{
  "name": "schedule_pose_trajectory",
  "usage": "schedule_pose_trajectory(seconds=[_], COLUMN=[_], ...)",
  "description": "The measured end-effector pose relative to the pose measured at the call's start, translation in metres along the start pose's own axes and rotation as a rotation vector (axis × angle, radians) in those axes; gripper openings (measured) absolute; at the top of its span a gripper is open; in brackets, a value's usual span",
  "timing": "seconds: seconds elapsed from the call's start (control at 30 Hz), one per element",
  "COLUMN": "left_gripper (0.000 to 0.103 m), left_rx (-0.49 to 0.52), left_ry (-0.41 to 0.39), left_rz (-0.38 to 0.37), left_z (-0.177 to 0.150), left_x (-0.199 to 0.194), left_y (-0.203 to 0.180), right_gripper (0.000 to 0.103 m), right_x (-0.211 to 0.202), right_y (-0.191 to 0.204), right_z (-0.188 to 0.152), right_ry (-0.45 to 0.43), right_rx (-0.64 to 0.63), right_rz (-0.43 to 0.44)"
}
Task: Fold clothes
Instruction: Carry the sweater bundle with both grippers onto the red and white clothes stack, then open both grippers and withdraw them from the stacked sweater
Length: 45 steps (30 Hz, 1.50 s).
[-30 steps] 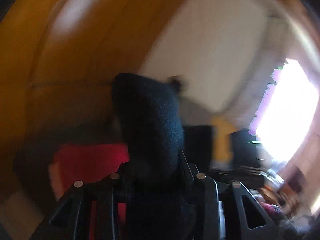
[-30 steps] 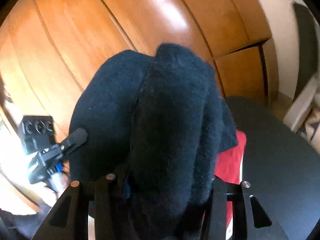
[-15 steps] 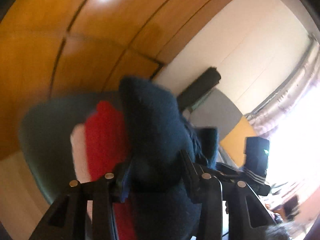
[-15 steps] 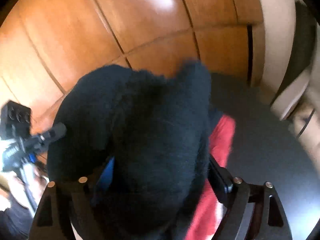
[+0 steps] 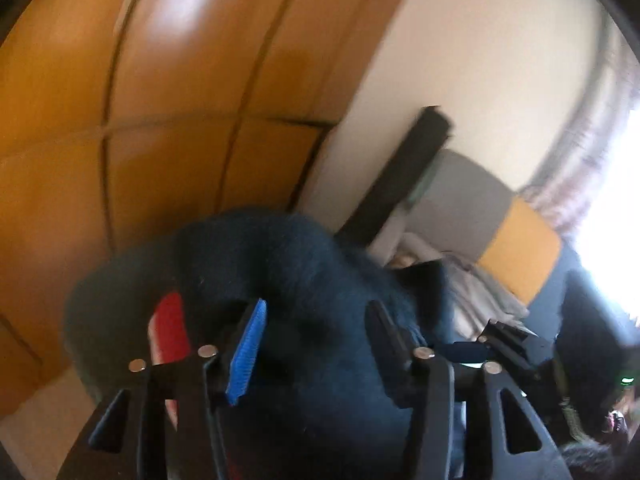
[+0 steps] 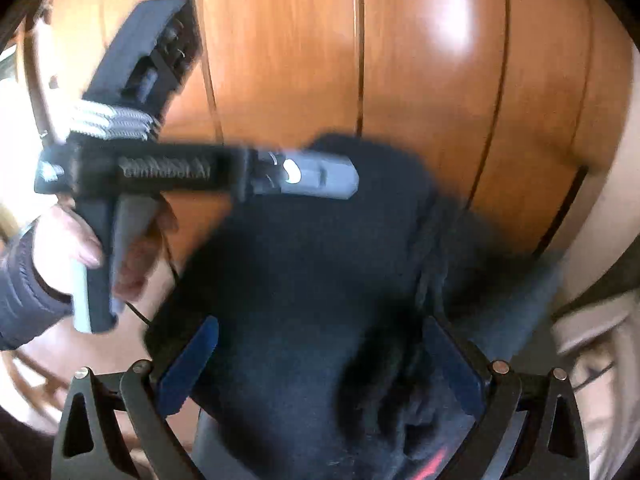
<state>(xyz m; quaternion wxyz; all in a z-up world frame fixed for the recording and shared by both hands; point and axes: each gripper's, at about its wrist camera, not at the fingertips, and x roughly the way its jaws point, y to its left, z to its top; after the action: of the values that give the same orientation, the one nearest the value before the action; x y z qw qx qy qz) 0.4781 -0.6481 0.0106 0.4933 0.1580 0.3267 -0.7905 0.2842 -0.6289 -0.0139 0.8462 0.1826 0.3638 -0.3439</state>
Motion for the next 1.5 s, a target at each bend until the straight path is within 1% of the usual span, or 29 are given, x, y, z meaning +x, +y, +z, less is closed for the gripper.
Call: schedule_pose_trajectory(seconds=[0.07, 0.1, 0.17, 0.23, 0.33, 0.4, 0.43, 0.47, 0.5, 0.53, 0.57, 0.63, 0.67, 0.7, 0.73, 0.77, 0.8, 0.87, 0.9, 0.97, 1.03, 1.1, 1.2, 1.27, 1.3, 1.33, 1.4, 1.43, 1.5], left_gripper=[0.032, 0.032, 0.032, 0.032, 0.032, 0.035, 0.038, 0.047, 0.059, 0.066, 0.072, 0.072, 0.072, 0.072, 0.072, 0.072, 0.072, 0.072, 0.072, 0.072, 0.072, 0.07, 0.065, 0.062, 0.061, 0.062, 0.06, 0.06, 0.06], left_rx=[-0.005, -0.017, -0.023, -0.042, -0.03, -0.037, -0.064, -0.074, -0.077, -0.08, -0.077, -0.08, -0.081, -0.081, -0.078, -0.079, -0.08, -0.085, -0.091, -0.094, -0.059, -0.015, 0.079, 0.14, 0.152, 0.163, 0.185, 0.196, 0.193], left_ry=[-0.014, -0.027, -0.056, -0.065, -0.078, -0.101, -0.111, -0.128, -0.147, -0.166, -0.185, -0.203, -0.207, -0.211, -0.215, -0.209, -0.2, -0.177, -0.168, -0.155, -0.157, -0.188, -0.248, -0.227, -0.214, -0.235, -0.293, -0.304, -0.291], left_rz=[0.027, 0.031, 0.066, 0.064, 0.068, 0.039, 0.012, 0.023, 0.044, 0.065, 0.118, 0.154, 0.173, 0.194, 0.236, 0.283, 0.33, 0.409, 0.442, 0.508, 0.452, 0.41, 0.412, 0.3, 0.289, 0.362, 0.546, 0.576, 0.568], left_z=[-0.013, -0.017, -0.02, -0.018, -0.013, -0.021, -0.021, -0.021, -0.021, -0.021, -0.024, -0.033, -0.04, -0.046, -0.053, -0.06, -0.068, -0.084, -0.093, -0.108, -0.118, -0.122, -0.117, -0.101, -0.095, -0.091, -0.085, -0.085, -0.085], left_x=[0.004, 0.006, 0.007, 0.013, 0.019, -0.012, -0.024, -0.035, -0.046, -0.057, -0.068, -0.088, -0.097, -0.105, -0.112, -0.117, -0.122, -0.13, -0.132, -0.138, -0.148, -0.159, -0.176, -0.178, -0.18, -0.181, -0.184, -0.185, -0.184], left_y=[0.01, 0.013, 0.013, 0.009, 0.0, 0.012, 0.013, 0.011, 0.008, 0.006, 0.001, -0.006, -0.01, -0.014, -0.018, -0.021, -0.024, -0.03, -0.031, -0.037, -0.045, -0.056, -0.076, -0.08, -0.082, -0.082, -0.083, -0.083, -0.08], right_gripper=[0.103, 0.103, 0.103, 0.103, 0.103, 0.103, 0.103, 0.103, 0.103, 0.103, 0.103, 0.103, 0.103, 0.103, 0.103, 0.103, 0.103, 0.103, 0.103, 0.103, 0.103, 0.103, 0.103, 0.103, 0.103, 0.103, 0.103, 0.103, 0.103], right_x=[0.022, 0.027, 0.033, 0.025, 0.021, 0.027, 0.023, 0.008, 0.0, -0.009, -0.018, -0.036, -0.044, -0.051, -0.058, -0.065, -0.069, -0.072, -0.076, -0.084, -0.093, -0.101, -0.107, -0.109, -0.11, -0.111, -0.112, -0.112, -0.11], right_y=[-0.01, -0.008, 0.007, 0.025, 0.022, 0.018, 0.017, 0.022, 0.026, 0.031, 0.036, 0.045, 0.05, 0.056, 0.062, 0.067, 0.072, 0.083, 0.088, 0.106, 0.124, 0.142, 0.155, 0.16, 0.162, 0.164, 0.167, 0.168, 0.167], right_z=[-0.014, -0.018, -0.021, -0.029, -0.028, -0.017, -0.014, -0.018, -0.02, -0.021, -0.021, -0.02, -0.018, -0.015, -0.014, -0.015, -0.016, -0.019, -0.021, -0.031, -0.04, -0.048, -0.037, -0.029, -0.024, -0.02, -0.011, -0.008, -0.008], right_ry=[-0.007, -0.03, -0.062, -0.081, -0.108, -0.144, -0.156, -0.162, -0.171, -0.181, -0.194, -0.234, -0.249, -0.252, -0.253, -0.25, -0.239, -0.184, -0.164, -0.15, -0.135, -0.12, -0.129, -0.163, -0.182, -0.201, -0.238, -0.256, -0.272], right_rx=[0.037, 0.021, -0.02, -0.019, 0.01, 0.005, 0.005, 0.018, 0.042, 0.066, 0.094, 0.166, 0.207, 0.257, 0.305, 0.35, 0.393, 0.457, 0.458, 0.433, 0.407, 0.376, 0.354, 0.359, 0.364, 0.368, 0.377, 0.385, 0.409], right_rz=[0.004, -0.018, -0.066, -0.084, -0.098, -0.136, -0.159, -0.178, -0.197, -0.215, -0.233, -0.272, -0.304, -0.36, -0.403, -0.421, -0.429, -0.413, -0.441, -0.572, -0.702, -0.822, -0.904, -0.929, -0.935, -0.941, -0.953, -0.957, -0.941])
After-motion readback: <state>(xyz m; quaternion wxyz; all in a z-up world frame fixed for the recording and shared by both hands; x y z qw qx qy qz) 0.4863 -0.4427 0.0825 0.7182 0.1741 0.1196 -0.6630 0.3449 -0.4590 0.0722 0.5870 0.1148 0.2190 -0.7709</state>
